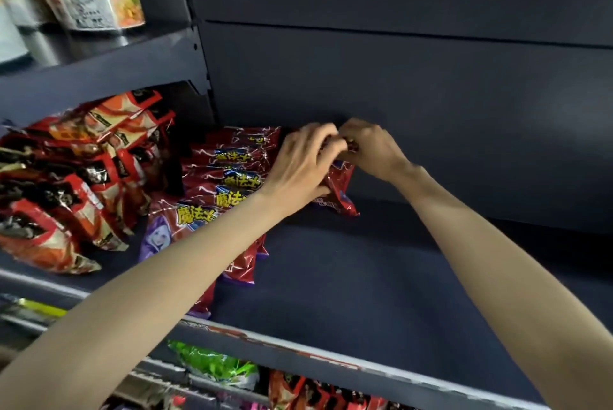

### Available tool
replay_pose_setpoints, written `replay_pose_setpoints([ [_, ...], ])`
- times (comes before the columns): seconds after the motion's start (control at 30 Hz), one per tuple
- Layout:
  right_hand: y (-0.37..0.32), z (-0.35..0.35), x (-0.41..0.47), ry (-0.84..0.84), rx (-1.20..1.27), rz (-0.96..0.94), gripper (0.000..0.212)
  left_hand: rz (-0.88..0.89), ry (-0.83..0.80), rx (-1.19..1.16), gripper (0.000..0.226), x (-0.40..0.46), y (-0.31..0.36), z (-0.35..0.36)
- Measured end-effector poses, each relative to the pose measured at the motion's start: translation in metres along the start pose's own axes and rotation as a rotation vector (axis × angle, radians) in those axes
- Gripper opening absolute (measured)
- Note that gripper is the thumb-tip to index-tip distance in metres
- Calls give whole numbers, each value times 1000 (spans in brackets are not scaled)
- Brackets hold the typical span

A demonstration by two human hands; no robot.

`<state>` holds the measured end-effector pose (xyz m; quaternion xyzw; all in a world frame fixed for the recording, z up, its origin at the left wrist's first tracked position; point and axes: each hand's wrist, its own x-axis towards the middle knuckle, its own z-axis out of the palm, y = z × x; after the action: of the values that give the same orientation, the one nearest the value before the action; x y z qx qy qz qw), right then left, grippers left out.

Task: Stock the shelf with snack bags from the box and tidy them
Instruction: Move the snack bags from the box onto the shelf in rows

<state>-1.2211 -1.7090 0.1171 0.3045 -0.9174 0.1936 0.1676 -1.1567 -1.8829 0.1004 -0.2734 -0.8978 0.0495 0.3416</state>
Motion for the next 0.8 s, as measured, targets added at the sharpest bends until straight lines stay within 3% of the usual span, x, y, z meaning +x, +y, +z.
replay_pose_setpoints([
  [0.1, 10, -5, -15, -30, -63, 6, 39, -253, -217, -58, 68, 7, -2, -4],
  [0.23, 16, -2, -26, 49, -33, 130, 39, -151, -373, -45, 58, 4, -5, 4],
  [0.33, 11, 3, -22, 160, 301, 282, 25, -89, -442, 13, 69, 8, -6, -3],
  [0.47, -3, 6, -14, 208, 631, 428, 13, -11, -426, -4, 78, 15, -15, -13],
  [0.6, -3, 11, -13, 244, 688, 509, 11, -48, -426, -60, 52, 19, -25, -11],
  [0.7, -1, 14, -16, 190, 609, 498, 22, -89, -354, 139, 53, 19, -23, -3],
  [0.8, -2, 13, -23, 175, 565, 482, 31, -130, -278, 186, 53, 16, -13, 4],
])
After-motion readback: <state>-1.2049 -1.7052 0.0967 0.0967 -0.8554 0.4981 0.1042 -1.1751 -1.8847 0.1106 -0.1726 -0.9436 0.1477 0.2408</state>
